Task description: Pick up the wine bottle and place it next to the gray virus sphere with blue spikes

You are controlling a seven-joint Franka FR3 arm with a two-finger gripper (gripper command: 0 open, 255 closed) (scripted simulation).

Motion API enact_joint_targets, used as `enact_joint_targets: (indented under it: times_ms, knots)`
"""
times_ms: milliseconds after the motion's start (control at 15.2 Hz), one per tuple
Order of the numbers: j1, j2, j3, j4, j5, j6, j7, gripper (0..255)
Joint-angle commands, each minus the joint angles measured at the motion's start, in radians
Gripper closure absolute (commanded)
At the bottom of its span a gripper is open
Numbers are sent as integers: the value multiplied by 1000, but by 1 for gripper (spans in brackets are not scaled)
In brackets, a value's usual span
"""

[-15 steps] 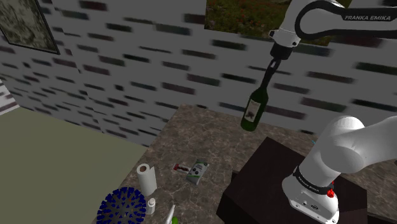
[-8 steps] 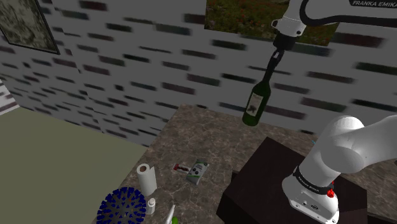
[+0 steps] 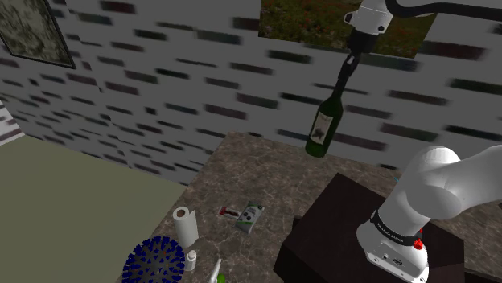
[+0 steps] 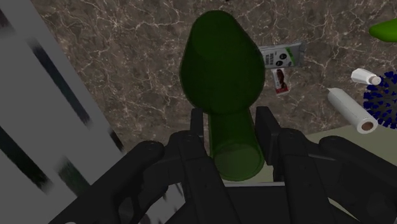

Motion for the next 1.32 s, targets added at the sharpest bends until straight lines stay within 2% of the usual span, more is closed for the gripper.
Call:
enact_joint_targets:
  times_ms: [0,594,1254]
  knots:
    - [11,-9,39,-11,21,-1,43,255]
    - [73,-6,240,-11,137,-7,259,255]
    - [124,106,464,92,240,10,499,255]
